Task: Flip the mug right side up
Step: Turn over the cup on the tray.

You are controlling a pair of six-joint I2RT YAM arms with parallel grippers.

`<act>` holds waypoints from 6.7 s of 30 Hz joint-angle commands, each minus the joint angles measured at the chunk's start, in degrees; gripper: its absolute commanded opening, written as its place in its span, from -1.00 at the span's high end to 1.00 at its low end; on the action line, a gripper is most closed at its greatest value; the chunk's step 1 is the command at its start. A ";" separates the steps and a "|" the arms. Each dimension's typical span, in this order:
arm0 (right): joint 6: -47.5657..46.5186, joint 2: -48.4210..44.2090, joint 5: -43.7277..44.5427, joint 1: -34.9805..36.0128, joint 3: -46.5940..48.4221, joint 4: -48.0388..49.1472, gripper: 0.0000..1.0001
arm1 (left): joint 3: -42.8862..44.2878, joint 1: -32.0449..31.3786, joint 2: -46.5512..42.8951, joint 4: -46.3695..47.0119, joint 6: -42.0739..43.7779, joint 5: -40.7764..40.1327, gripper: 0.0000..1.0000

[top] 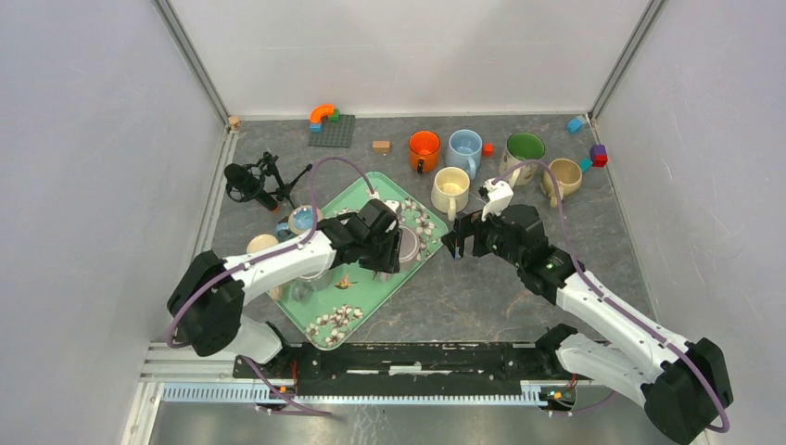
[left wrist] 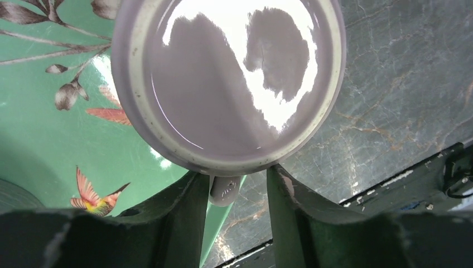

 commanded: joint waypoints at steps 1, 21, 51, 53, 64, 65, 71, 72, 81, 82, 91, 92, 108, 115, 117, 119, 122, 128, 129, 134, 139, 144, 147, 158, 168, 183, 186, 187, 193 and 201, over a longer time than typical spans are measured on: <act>-0.47 -0.11 1.07 0.24 -0.64 2.86 -0.96 | 3.11 -0.54 3.12 0.21 2.88 -5.22 0.06; -1.50 -0.04 1.25 0.19 -0.78 2.51 -0.96 | 3.90 -2.21 7.80 5.77 0.30 -18.11 0.17; -1.46 1.49 0.20 0.23 -0.04 2.22 -0.96 | -1.08 -2.62 4.53 13.58 2.92 -24.05 0.16; -1.41 1.49 0.20 0.24 -0.13 2.20 -0.97 | -1.37 -2.63 4.46 14.23 3.00 -24.32 0.18; -0.75 2.26 -0.32 0.21 -1.10 3.34 -0.96 | 0.38 -2.63 5.98 15.91 4.27 -25.65 0.72; -0.52 2.35 -0.46 0.23 -1.29 3.55 -0.96 | 0.52 -2.63 6.10 15.77 3.93 -26.16 0.85; 1.38 2.90 -2.44 0.25 -2.67 5.36 -0.96 | 0.15 -2.63 3.49 16.38 3.38 -27.92 0.96; 1.99 2.97 -2.88 0.25 -2.95 6.51 -0.96 | -0.24 -2.58 2.36 16.94 3.43 -27.78 0.96; 10.01 3.80 -9.08 0.25 -7.00 16.64 -0.96 | -0.82 -2.63 -6.40 21.59 2.26 -24.27 0.95; 11.49 3.98 -10.22 0.20 -7.77 18.55 -0.96 | -0.42 -2.54 -6.73 21.74 1.75 -23.68 0.96; 13.97 4.44 -11.60 0.42 -9.17 22.65 -0.96 | 5.83 -2.02 -4.36 18.40 -4.81 -17.80 0.95; 13.30 4.32 -10.79 0.57 -8.85 22.15 -0.96 | 6.17 -1.97 -4.07 18.02 -5.37 -17.31 0.95; -1.65 11.36 17.51 18.62 2.72 15.23 -0.75 | 10.37 1.07 -0.96 11.10 -13.92 -11.43 0.95; -8.57 16.58 28.34 26.35 5.83 16.79 -0.62 | 10.39 4.80 -0.12 11.00 -17.30 -4.67 0.95; -10.08 18.07 31.30 28.30 6.30 17.43 -0.61 | 10.23 5.55 0.08 11.19 -18.02 -3.15 0.96; -11.59 19.44 33.63 30.00 6.57 18.41 -0.60 | 9.88 6.21 0.22 11.72 -18.91 -1.64 0.95; -13.73 22.27 36.96 32.08 7.93 18.83 -0.59 | 9.42 7.04 0.62 12.56 -20.26 0.71 0.95; -17.89 27.73 42.65 34.00 11.10 19.28 -0.59 | 8.72 8.21 0.76 13.34 -21.67 3.30 0.96; -18.46 28.74 43.66 34.04 11.58 19.27 -0.58 | 8.62 8.35 0.71 13.43 -21.85 3.75 0.96; -22.11 33.03 47.15 34.02 13.82 18.91 -0.48 | 7.92 9.05 0.33 13.93 -22.55 5.03 0.95; -24.32 36.07 48.75 33.98 15.23 19.02 -0.30 | 7.32 9.43 0.16 14.45 -23.24 6.44 0.95; -25.86 36.77 51.48 33.95 16.15 18.26 0.07 | 6.96 9.76 -0.33 14.75 -23.53 7.09 0.95; -26.53 36.08 52.32 33.81 16.41 17.70 0.44 | 6.67 9.97 -0.52 15.26 -23.70 7.72 0.96; -27.44 30.29 46.11 31.02 17.31 12.31 1.00 | 7.58 10.88 -0.82 17.57 -23.20 9.56 -0.03; -25.82 26.08 33.81 26.97 22.18 -0.79 1.00 | 11.59 14.84 -1.32 15.79 -20.86 10.04 -0.88; -21.72 18.83 21.14 19.97 27.21 -25.73 1.00 | 6.28 16.70 -2.73 18.73 -19.57 15.58 -0.99; -21.16 18.80 19.68 19.11 27.92 -31.20 1.00 | 4.43 16.61 -3.36 19.65 -19.73 16.53 -0.99; -20.97 18.97 19.47 18.89 27.88 -32.84 1.00 | 3.86 16.62 -3.58 19.97 -19.79 16.75 -0.99; -19.90 19.88 17.94 18.05 26.95 -37.55 1.00 | 1.14 15.77 -4.86 20.91 -20.10 17.70 -0.99; -17.25 22.33 15.05 17.66 28.42 -43.67 1.00 | -1.98 13.29 -6.12 21.63 -20.55 17.69 -0.99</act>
